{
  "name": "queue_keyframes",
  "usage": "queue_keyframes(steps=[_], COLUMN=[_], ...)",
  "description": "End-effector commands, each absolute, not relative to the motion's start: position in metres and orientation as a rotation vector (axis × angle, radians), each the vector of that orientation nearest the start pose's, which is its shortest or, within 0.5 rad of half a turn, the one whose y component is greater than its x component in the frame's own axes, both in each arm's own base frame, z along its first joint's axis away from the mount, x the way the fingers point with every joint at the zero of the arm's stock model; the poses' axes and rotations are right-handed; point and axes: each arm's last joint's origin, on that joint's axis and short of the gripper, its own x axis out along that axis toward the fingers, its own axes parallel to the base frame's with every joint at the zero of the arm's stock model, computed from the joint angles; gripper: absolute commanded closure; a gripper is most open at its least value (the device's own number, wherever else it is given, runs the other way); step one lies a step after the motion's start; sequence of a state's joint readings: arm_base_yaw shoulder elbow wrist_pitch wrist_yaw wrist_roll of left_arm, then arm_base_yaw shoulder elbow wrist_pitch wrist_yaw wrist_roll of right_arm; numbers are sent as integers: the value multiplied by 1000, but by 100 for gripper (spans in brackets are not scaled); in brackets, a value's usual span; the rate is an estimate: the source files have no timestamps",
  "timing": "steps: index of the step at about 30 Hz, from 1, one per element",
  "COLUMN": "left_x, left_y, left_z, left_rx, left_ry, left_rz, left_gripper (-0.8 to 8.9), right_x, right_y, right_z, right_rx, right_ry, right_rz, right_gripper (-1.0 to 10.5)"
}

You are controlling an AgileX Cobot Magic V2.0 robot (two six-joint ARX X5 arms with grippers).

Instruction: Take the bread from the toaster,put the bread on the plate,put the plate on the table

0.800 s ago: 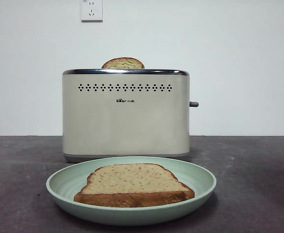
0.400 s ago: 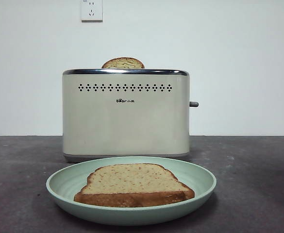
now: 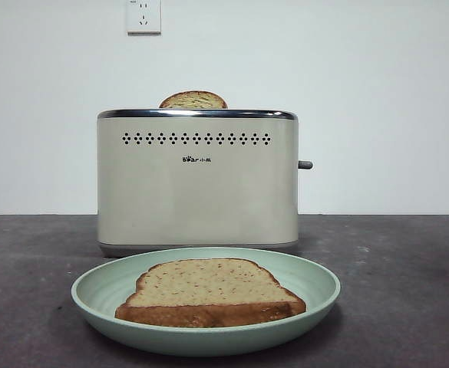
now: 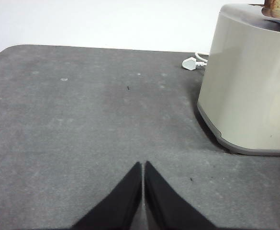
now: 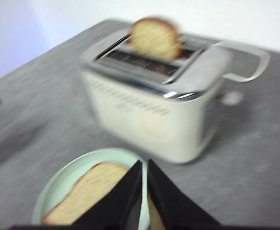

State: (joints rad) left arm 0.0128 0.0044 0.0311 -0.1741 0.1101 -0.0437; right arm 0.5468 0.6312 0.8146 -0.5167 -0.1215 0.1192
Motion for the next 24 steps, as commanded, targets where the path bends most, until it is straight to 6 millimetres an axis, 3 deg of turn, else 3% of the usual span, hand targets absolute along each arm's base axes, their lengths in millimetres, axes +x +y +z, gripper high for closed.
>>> queue_keyframes(steps=[1,7,12,18,24], left_x=[96,96,96,96,96], left_y=[-2,-2,-2,-2,-2], left_z=[149,149,149,149,149], left_rx=[-60,-60,-60,-60,-60], left_ry=[177,177,177,177,177], left_rz=[-93,-93,-93,-93,-93], left_gripper=[806,806,806,806,806], right_x=[112,116,111,103,98], right_y=[53,22,5,0,0], right_z=[333,314,274,231,203], right_rx=[31,59,69,64,58], right_ry=[329,215,87,-20,-58], right_rz=[529,278,146,93,85], right_gripper=[942,942,942,942,942])
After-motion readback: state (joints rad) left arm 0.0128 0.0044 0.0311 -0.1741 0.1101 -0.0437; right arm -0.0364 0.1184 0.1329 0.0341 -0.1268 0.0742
